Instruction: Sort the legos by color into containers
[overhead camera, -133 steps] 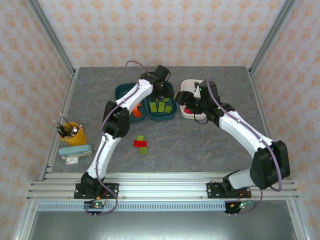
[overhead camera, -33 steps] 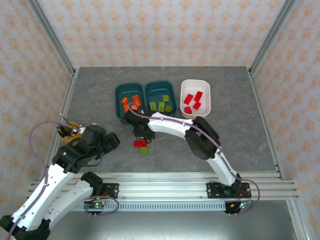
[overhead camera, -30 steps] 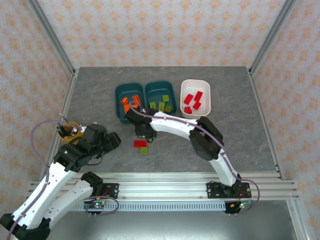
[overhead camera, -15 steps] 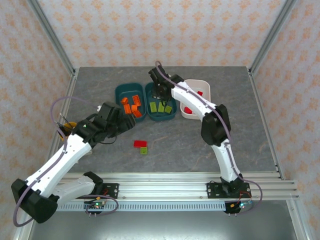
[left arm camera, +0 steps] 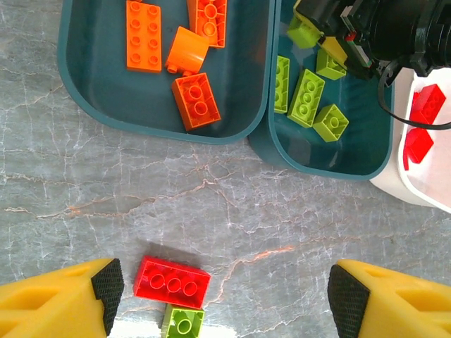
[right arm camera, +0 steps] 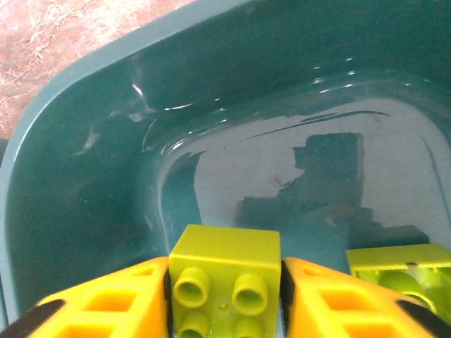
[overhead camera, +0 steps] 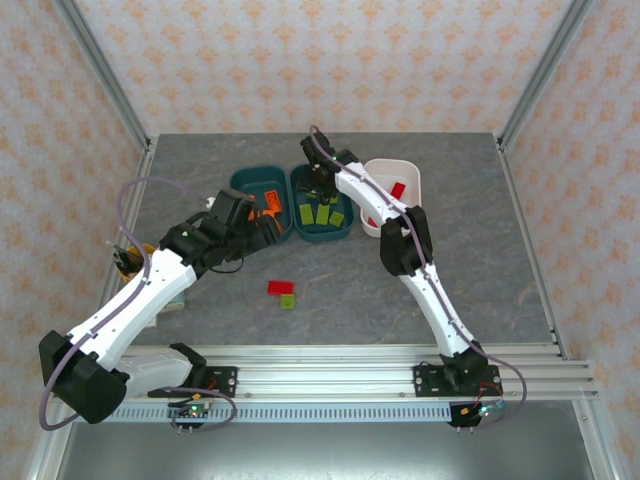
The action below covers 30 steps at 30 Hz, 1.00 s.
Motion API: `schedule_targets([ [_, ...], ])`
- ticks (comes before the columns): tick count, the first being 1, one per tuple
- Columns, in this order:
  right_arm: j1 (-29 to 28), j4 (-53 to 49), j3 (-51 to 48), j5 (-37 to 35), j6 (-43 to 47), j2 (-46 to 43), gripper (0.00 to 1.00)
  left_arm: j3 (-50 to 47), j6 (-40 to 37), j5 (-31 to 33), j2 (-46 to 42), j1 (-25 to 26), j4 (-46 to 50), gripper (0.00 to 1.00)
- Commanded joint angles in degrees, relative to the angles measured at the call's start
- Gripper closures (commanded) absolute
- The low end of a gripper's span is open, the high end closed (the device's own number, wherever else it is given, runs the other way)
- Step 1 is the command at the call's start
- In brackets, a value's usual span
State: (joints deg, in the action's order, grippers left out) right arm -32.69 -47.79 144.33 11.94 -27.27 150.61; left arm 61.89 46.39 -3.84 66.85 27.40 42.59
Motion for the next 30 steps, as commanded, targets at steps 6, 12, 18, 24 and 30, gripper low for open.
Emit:
schedule_targets([
  [6, -0.88, -1.19, -2.37, -0.44, 1.2, -8.52, 0.43, 1.92, -1.57, 3.08, -2.45, 0.45, 3.11, 0.2],
  [12, -7.27, 9.38, -28.36, -1.6, 11.59, -27.61, 0.43, 1.09, -0.55, 8.66, -8.28, 0.46, 11.12, 0.2],
  [18, -18.53, 15.05, -52.62, 0.67, 25.28, -41.53, 0.35, -4.23, 2.94, 13.41, -18.86, 0.46, 18.28, 0.2],
  [24, -27.06, 9.68, -56.84, 0.24, 33.13, -42.06, 0.19, -7.66, 6.32, 14.48, -26.64, 0.46, 22.35, 0.2],
  [30, -29.32, 6.82, -53.46, -2.51, 34.57, -35.94, 0.01, -8.35, 6.86, 13.86, -28.18, 0.45, 22.74, 0.2],
])
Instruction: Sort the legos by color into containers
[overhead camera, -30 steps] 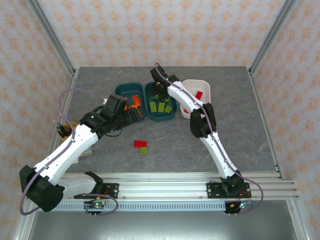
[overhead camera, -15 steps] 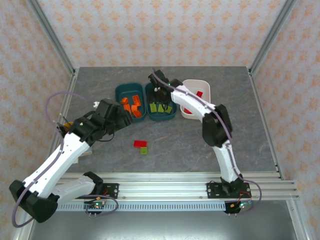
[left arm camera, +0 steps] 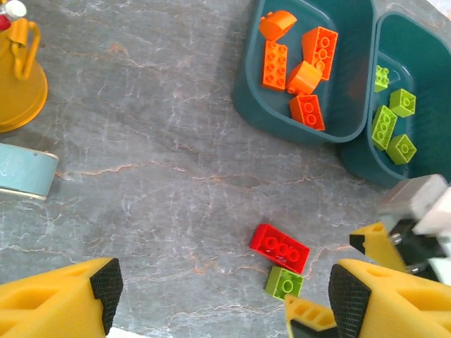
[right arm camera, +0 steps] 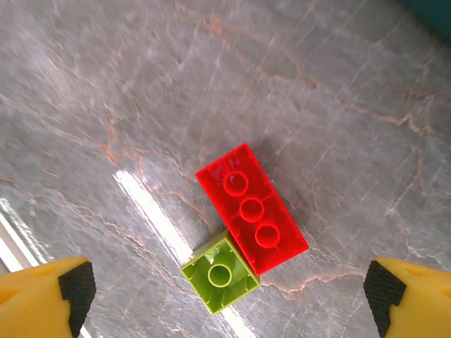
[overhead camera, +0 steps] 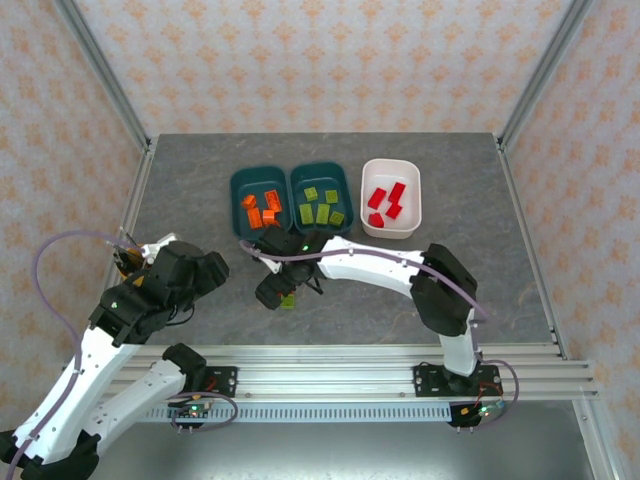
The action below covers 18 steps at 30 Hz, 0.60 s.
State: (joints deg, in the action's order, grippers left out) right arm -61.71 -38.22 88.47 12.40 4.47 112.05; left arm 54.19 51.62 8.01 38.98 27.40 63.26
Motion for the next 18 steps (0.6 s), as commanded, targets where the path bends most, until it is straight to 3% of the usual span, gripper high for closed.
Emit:
schedule_targets([
  [1, -0.41, -2.89, 2.91, -2.99, 2.87, 3.52, 0.01, -0.75, 1.57, 1.84, -0.22, 0.41, 1.83, 0.2],
  [9, -0.63, -6.3, 10.68, -7.83, 1.86, 11.75, 0.05, -1.06, 1.98, 0.76, 0.48, 0.46, 0.15, 0.2],
  [18, -0.12, -9.61, 15.72, -8.56, 0.45, 16.79, 0.29, -1.33, 2.02, 0.25, 0.13, 0.42, -0.05, 0.2],
])
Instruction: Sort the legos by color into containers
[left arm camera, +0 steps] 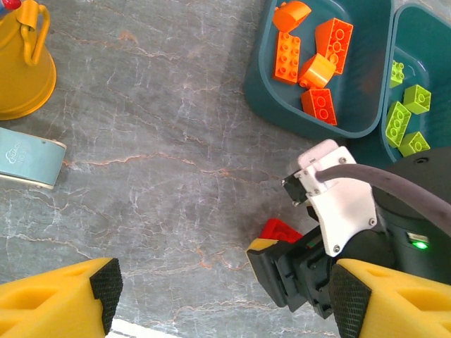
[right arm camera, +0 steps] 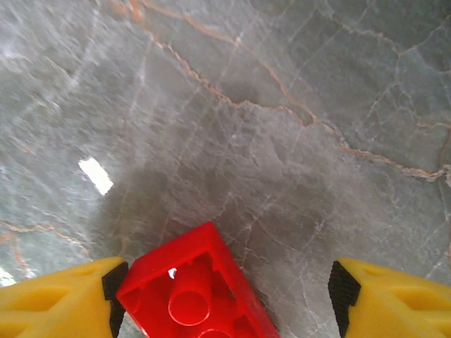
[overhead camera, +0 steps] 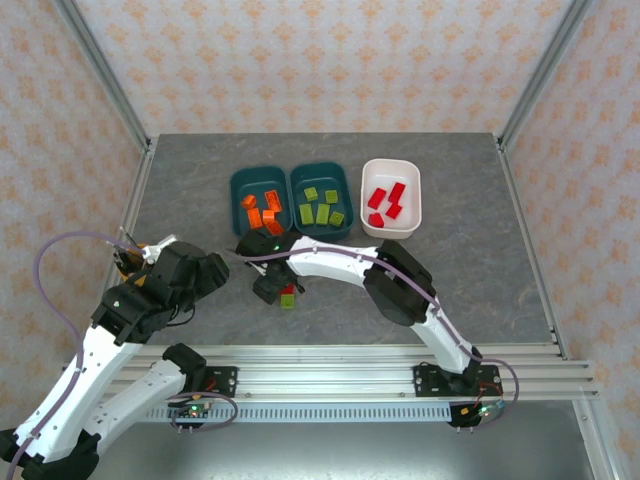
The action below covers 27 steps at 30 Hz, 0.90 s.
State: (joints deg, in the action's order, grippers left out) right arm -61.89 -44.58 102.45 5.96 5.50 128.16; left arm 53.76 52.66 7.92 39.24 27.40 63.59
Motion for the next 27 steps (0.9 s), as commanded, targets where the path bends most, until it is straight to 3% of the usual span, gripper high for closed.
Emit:
schedule_targets([
  [1, 0.23, -3.36, 1.7, -1.94, -0.65, 0.56, 0.31, -0.89, 0.95, 0.26, -0.13, 0.4, -0.44, 0.2],
  [8, 1.48, -3.33, 0.4, -1.3, -1.45, -0.09, 0.56, -1.22, 0.98, -0.42, 0.09, 0.46, -1.32, 0.2],
  [12, 2.34, -2.44, -1.2, -1.88, -1.54, -1.52, 0.61, -1.42, 1.01, -0.85, 0.48, 0.46, -1.95, 0.2],
  [16, 3.03, -0.61, -3.82, -5.66, -1.69, -4.1, 0.73, -1.74, 0.88, -1.48, 1.0, 0.44, -3.12, 0.2],
  [22, 5.68, 2.48, -8.42, -9.52, -4.22, -14.78, 0.74, -1.69, -1.11, -5.66, 4.06, 0.7, -8.45, 0.2],
  [27, 11.43, 3.58, -14.28, -11.12, -9.0, -26.16, 0.74, 0.7, -4.3, -7.92, 9.95, 3.04, -12.81, 0.2],
])
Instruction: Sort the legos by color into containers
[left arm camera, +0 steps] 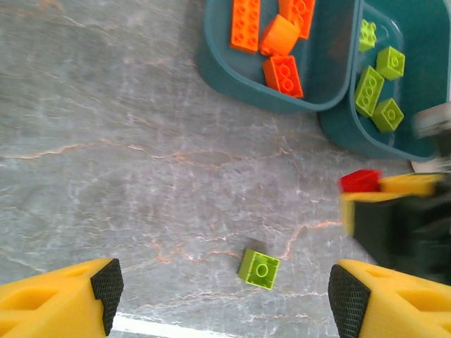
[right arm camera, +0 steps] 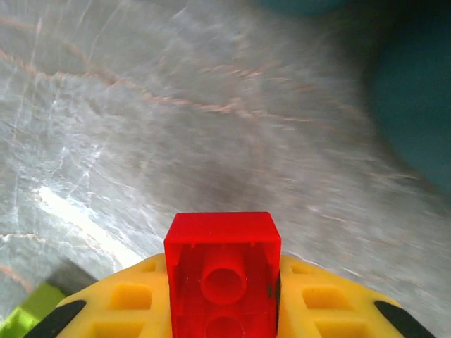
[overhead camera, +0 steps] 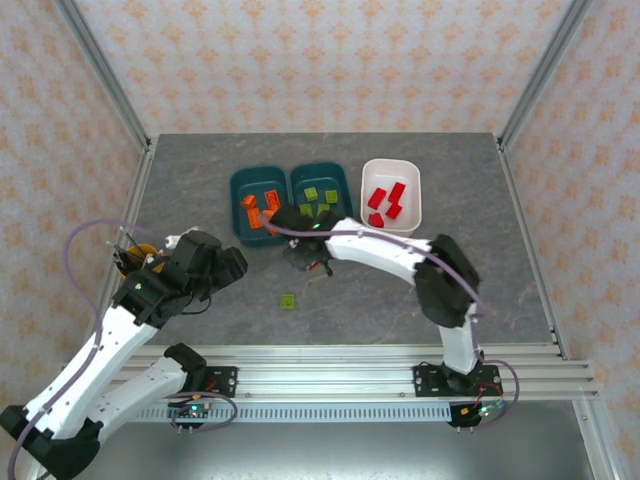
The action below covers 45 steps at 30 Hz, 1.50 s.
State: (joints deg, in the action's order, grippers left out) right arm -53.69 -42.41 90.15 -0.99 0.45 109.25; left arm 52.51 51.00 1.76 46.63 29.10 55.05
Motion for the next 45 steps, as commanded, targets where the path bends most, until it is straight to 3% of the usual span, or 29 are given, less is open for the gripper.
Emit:
schedule_targets([
  [1, 5.21, 1.77, -3.36, -4.14, -5.4, -9.44, 0.74, 2.66, -3.36, -1.88, 4.11, 2.23, -5.26, 0.2],
  [7, 21.25, 4.87, -7.9, 0.75, -15.59, -14.22, 0.75, 7.24, -6.02, -2.88, 14.34, 7.32, -10.04, 0.2],
  [10, 28.29, 6.65, -5.75, 3.94, -21.45, -10.7, 0.75, 9.73, -6.82, -3.25, 19.39, 8.8, -11.26, 0.2],
  [14, 33.23, 9.45, -0.32, 6.34, -29.56, -3.25, 0.76, 12.87, -7.74, -3.6, 24.52, 9.48, -12.32, 0.2],
  [26, 39.67, 11.62, 14.82, 6.51, -52.82, 14.73, 0.77, 22.64, -12.25, -4.19, 35.23, 10.0, -14.79, 0.2],
  [41, 41.04, 12.77, 22.14, 8.9, -61.69, 23.51, 0.74, 40.41, -15.47, -4.48, 47.21, 11.06, -13.91, 0.2],
  [45, 41.04, 14.1, 21.89, 10.1, -63.2, 24.12, 0.68, 44.06, -16.1, -4.31, 49.13, 11.54, -12.95, 0.2],
])
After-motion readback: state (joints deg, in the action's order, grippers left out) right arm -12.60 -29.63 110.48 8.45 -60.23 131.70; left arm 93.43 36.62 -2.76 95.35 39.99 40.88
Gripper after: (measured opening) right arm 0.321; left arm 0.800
